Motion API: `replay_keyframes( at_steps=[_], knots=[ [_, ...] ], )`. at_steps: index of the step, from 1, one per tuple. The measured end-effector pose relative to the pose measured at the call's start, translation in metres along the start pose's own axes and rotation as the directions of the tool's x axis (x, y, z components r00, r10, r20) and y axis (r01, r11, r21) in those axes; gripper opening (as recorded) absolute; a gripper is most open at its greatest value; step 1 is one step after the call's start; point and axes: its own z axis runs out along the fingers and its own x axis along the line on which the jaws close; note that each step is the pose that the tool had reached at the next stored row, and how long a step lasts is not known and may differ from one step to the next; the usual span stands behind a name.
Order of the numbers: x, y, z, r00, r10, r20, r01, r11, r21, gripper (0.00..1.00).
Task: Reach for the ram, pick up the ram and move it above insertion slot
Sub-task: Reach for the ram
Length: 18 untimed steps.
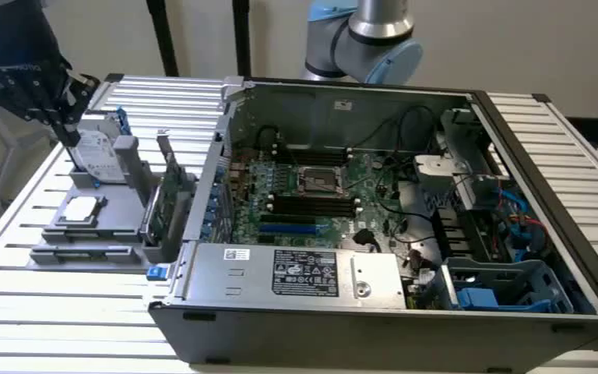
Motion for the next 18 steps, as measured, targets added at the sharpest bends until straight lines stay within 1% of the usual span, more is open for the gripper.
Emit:
replay_keyframes(
  at_steps=[13, 15, 18],
  knots=[
    [0.0, -0.0007, -0.0001, 1.0, 0.0, -0.0001, 0.0, 1.0, 0.0002, 0.11],
    [0.0, -0.0075, -0.0001, 1.0, 0.0, 0.0, 0.0, 1.0, -0.0002, 0.11],
    [0.0, -0.0203, 0.0, 1.0, 0.0, -0.0001, 0.0, 1.0, -0.0002, 0.11]
  ],
)
